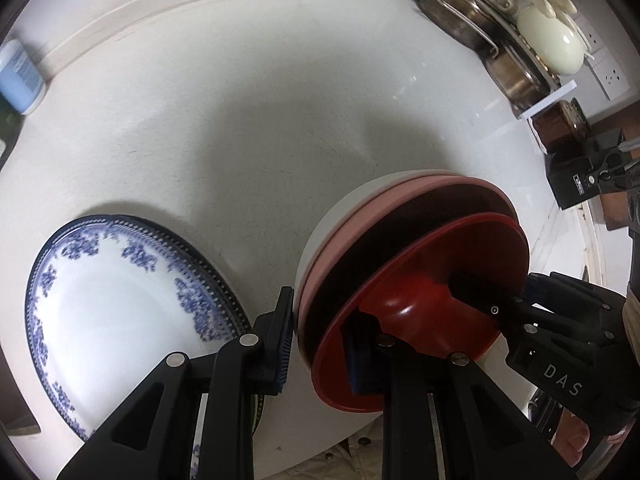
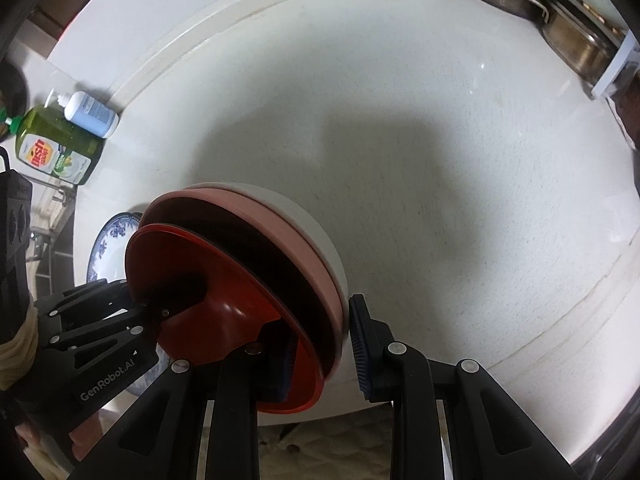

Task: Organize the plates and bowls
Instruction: 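Lift the bowl stack with both tools and carry it over the blue-and-white plates, then lower the bowl stack onto the plate stack and open both tools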

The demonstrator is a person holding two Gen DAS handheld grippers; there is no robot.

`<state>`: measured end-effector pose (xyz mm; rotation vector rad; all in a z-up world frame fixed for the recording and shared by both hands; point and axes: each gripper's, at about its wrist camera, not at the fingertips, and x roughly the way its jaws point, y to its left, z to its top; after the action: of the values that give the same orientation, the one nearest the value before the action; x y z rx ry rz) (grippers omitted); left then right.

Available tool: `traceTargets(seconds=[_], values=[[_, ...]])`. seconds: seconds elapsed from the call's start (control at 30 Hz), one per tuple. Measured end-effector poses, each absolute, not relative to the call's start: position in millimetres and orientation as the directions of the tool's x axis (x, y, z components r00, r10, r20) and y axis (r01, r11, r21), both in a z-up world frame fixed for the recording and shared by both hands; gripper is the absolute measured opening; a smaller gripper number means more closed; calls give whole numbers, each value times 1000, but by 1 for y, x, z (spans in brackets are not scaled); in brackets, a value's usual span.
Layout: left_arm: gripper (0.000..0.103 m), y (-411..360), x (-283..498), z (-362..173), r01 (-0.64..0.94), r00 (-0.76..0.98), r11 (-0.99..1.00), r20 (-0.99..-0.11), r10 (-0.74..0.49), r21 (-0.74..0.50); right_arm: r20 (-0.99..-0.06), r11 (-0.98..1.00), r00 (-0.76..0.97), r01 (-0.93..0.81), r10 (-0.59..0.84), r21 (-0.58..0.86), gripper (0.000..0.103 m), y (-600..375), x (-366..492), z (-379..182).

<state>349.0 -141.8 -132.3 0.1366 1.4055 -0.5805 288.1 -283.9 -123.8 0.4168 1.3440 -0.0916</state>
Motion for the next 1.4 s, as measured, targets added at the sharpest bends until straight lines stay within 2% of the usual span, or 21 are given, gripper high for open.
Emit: traceTargets(seconds=[0.23,0.7,0.97,1.4], values=[[23,-111,346,-116,399,109,889,-951,-289,-224,-950,943,248,222,192,248,26,-269,293,-110],[23,-13,323,-100,163,186,973,-963,-194,-165,-932,957,218,-39,288,286,26,-182,314,-91],[23,34,307,-102,49,175,991,-976,-128,-121,-933,933,129,-175,337,313,26,-126,320,-95],[23,66,309,-127,-39,101,985,-982,-161,-165,-943,915,-6,-238,333,325,27,-84,335,-119]])
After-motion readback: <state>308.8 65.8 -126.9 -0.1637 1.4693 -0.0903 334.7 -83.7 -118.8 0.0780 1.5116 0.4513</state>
